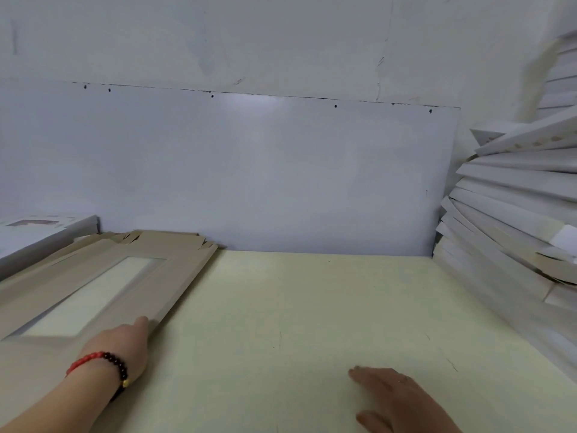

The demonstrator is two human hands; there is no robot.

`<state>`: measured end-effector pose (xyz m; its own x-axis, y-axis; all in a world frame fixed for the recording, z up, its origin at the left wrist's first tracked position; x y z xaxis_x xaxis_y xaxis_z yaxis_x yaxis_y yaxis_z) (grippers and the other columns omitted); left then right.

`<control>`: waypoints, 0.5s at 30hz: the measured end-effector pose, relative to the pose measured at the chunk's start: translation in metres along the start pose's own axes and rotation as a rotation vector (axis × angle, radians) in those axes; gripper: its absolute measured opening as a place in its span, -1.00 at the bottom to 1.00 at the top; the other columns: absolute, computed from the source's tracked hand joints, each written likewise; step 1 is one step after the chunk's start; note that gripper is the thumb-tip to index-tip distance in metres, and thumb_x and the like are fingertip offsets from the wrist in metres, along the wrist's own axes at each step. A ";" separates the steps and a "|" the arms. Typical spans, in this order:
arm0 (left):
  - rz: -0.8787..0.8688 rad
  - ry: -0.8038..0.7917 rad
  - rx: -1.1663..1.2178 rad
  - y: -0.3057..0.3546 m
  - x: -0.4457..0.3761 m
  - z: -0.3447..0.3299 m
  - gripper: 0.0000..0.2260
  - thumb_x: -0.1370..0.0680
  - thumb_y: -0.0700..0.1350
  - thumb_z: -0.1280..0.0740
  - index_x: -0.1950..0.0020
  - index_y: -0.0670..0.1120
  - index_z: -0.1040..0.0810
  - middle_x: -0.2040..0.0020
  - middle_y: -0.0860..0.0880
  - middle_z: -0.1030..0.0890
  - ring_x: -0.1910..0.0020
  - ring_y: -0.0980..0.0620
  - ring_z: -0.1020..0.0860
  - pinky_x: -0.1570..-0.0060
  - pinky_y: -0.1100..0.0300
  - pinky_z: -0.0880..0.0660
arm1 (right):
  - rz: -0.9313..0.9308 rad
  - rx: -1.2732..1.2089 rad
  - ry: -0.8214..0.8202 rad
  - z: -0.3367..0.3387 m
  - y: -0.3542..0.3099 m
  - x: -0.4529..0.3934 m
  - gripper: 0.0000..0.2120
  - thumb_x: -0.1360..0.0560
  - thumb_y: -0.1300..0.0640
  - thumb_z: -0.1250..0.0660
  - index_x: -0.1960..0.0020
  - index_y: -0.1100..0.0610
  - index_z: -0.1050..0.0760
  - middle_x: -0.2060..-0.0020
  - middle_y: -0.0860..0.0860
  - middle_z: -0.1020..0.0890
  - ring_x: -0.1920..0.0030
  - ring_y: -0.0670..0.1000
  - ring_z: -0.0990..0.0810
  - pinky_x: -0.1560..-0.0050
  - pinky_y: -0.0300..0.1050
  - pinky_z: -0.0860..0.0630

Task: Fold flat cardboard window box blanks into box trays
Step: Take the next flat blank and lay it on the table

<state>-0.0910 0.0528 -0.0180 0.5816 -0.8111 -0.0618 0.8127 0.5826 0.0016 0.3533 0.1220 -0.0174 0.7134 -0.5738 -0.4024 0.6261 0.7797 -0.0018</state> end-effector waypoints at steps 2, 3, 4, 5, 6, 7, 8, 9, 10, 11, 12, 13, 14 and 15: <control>-0.040 -0.016 -0.042 -0.003 -0.006 0.003 -0.79 -0.59 0.03 -0.09 -0.20 0.07 -0.35 0.11 0.12 -0.47 0.16 0.12 -0.49 0.22 0.25 -0.43 | -0.035 -0.041 -0.001 -0.004 -0.002 0.000 -0.46 0.00 -0.29 -0.62 0.05 -0.24 -0.65 0.03 -0.36 -0.62 0.05 -0.35 -0.60 0.05 -0.49 -0.43; -0.050 -0.021 -0.047 -0.006 -0.009 0.005 -0.78 -0.60 0.12 -0.08 -0.16 0.08 -0.38 0.10 0.13 -0.49 0.15 0.13 -0.50 0.19 0.26 -0.44 | -0.030 -0.039 0.022 -0.003 -0.002 0.001 -0.49 0.02 -0.27 -0.64 0.10 -0.23 -0.66 0.05 -0.37 -0.62 0.04 -0.35 -0.60 0.08 -0.47 -0.45; -0.048 -0.021 -0.043 -0.010 -0.012 0.006 -0.75 -0.60 0.19 -0.07 -0.10 0.09 -0.42 0.11 0.15 -0.51 0.15 0.16 -0.50 0.19 0.28 -0.44 | -0.029 -0.037 0.033 0.000 -0.003 0.000 -0.51 0.03 -0.25 -0.64 0.12 -0.23 -0.67 0.05 -0.36 -0.62 0.04 -0.35 -0.61 0.10 -0.46 -0.47; -0.043 -0.017 -0.030 -0.014 -0.014 0.007 -0.73 -0.60 0.22 -0.05 -0.03 0.10 -0.44 0.12 0.16 -0.52 0.17 0.19 -0.50 0.23 0.30 -0.42 | -0.018 -0.033 0.050 0.001 -0.002 0.000 -0.52 0.03 -0.24 -0.65 0.14 -0.22 -0.67 0.06 -0.36 -0.63 0.04 -0.34 -0.61 0.12 -0.46 -0.48; -0.036 -0.012 -0.017 -0.016 -0.015 0.009 -0.70 -0.60 0.24 -0.04 0.03 0.11 -0.45 0.14 0.16 -0.52 0.18 0.20 -0.50 0.26 0.30 -0.40 | -0.016 -0.031 0.055 0.002 -0.002 -0.001 -0.53 0.03 -0.22 -0.66 0.14 -0.21 -0.68 0.06 -0.35 -0.63 0.05 -0.33 -0.62 0.14 -0.45 -0.50; -0.028 -0.007 -0.016 -0.018 -0.015 0.009 -0.68 -0.61 0.24 -0.02 0.06 0.10 -0.46 0.15 0.16 -0.53 0.19 0.21 -0.50 0.27 0.30 -0.38 | -0.015 -0.047 0.052 0.001 -0.002 -0.001 -0.53 0.03 -0.21 -0.67 0.15 -0.20 -0.68 0.06 -0.34 -0.64 0.05 -0.32 -0.62 0.16 -0.43 -0.52; -0.022 -0.004 -0.024 -0.018 -0.015 0.009 -0.66 -0.62 0.22 0.00 0.09 0.10 -0.47 0.15 0.16 -0.53 0.18 0.20 -0.50 0.26 0.29 -0.38 | -0.015 -0.063 0.048 0.000 -0.002 -0.001 -0.53 0.03 -0.19 -0.68 0.15 -0.19 -0.68 0.07 -0.33 -0.64 0.06 -0.31 -0.63 0.17 -0.42 -0.53; -0.016 -0.007 -0.041 -0.017 -0.015 0.009 -0.65 -0.64 0.18 0.02 0.10 0.09 -0.47 0.14 0.16 -0.53 0.17 0.19 -0.50 0.23 0.28 -0.38 | -0.007 -0.074 0.051 -0.001 -0.002 -0.001 -0.53 0.03 -0.17 -0.68 0.15 -0.18 -0.69 0.07 -0.32 -0.65 0.06 -0.31 -0.63 0.18 -0.41 -0.54; -0.005 -0.008 -0.055 -0.015 -0.016 0.010 -0.66 -0.66 0.14 0.04 0.09 0.09 -0.47 0.11 0.15 -0.54 0.14 0.17 -0.50 0.19 0.27 -0.39 | -0.006 -0.085 0.050 -0.001 -0.002 -0.001 -0.53 0.03 -0.16 -0.69 0.15 -0.17 -0.69 0.08 -0.31 -0.65 0.07 -0.30 -0.64 0.18 -0.40 -0.54; 0.008 -0.005 -0.067 -0.014 -0.018 0.011 -0.68 -0.67 0.09 0.03 0.06 0.08 -0.48 0.07 0.13 -0.55 0.11 0.15 -0.52 0.14 0.27 -0.40 | 0.000 -0.090 0.060 -0.002 -0.001 -0.001 -0.54 0.03 -0.14 -0.69 0.16 -0.17 -0.69 0.08 -0.31 -0.66 0.07 -0.29 -0.64 0.19 -0.39 -0.55; 0.027 -0.001 -0.073 -0.014 -0.021 0.013 -0.71 -0.67 0.04 0.01 0.02 0.06 -0.49 0.02 0.10 -0.56 0.07 0.12 -0.53 0.10 0.27 -0.41 | 0.006 -0.087 0.069 -0.003 0.000 -0.001 -0.54 0.03 -0.13 -0.70 0.16 -0.16 -0.69 0.08 -0.30 -0.66 0.07 -0.29 -0.64 0.19 -0.38 -0.55; 0.060 -0.003 -0.077 -0.016 -0.024 0.014 -0.74 -0.66 -0.01 -0.03 -0.02 0.03 -0.51 0.00 0.07 -0.56 0.05 0.09 -0.53 0.08 0.27 -0.42 | 0.014 -0.082 0.080 -0.004 0.000 -0.001 -0.54 0.04 -0.12 -0.70 0.16 -0.16 -0.70 0.09 -0.30 -0.66 0.08 -0.28 -0.64 0.20 -0.38 -0.56; 0.105 -0.008 -0.065 -0.019 -0.027 0.016 -0.77 -0.65 -0.04 -0.07 -0.03 0.00 -0.52 0.03 0.05 -0.56 0.07 0.07 -0.53 0.09 0.27 -0.42 | 0.018 -0.081 0.088 -0.004 0.000 -0.001 -0.54 0.04 -0.11 -0.70 0.17 -0.15 -0.70 0.09 -0.29 -0.67 0.08 -0.28 -0.65 0.21 -0.37 -0.56; 0.147 -0.011 -0.044 -0.024 -0.030 0.017 -0.79 -0.64 -0.05 -0.10 0.01 -0.03 -0.51 0.08 0.04 -0.55 0.10 0.06 -0.53 0.12 0.25 -0.41 | 0.018 -0.086 0.099 -0.005 0.001 -0.001 -0.54 0.04 -0.10 -0.71 0.17 -0.14 -0.70 0.10 -0.29 -0.67 0.08 -0.27 -0.65 0.21 -0.36 -0.57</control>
<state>-0.1270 0.0623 0.0010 0.6945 -0.7175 -0.0534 0.7169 0.6964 -0.0335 0.3510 0.1246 -0.0217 0.6869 -0.5352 -0.4917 0.5812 0.8107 -0.0704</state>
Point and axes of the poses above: each hand's wrist, its own x-axis away from the middle knuckle, its own z-axis out of the back of the hand, y = z × x, the point moved 4 cm from there along -x, towards the middle knuckle
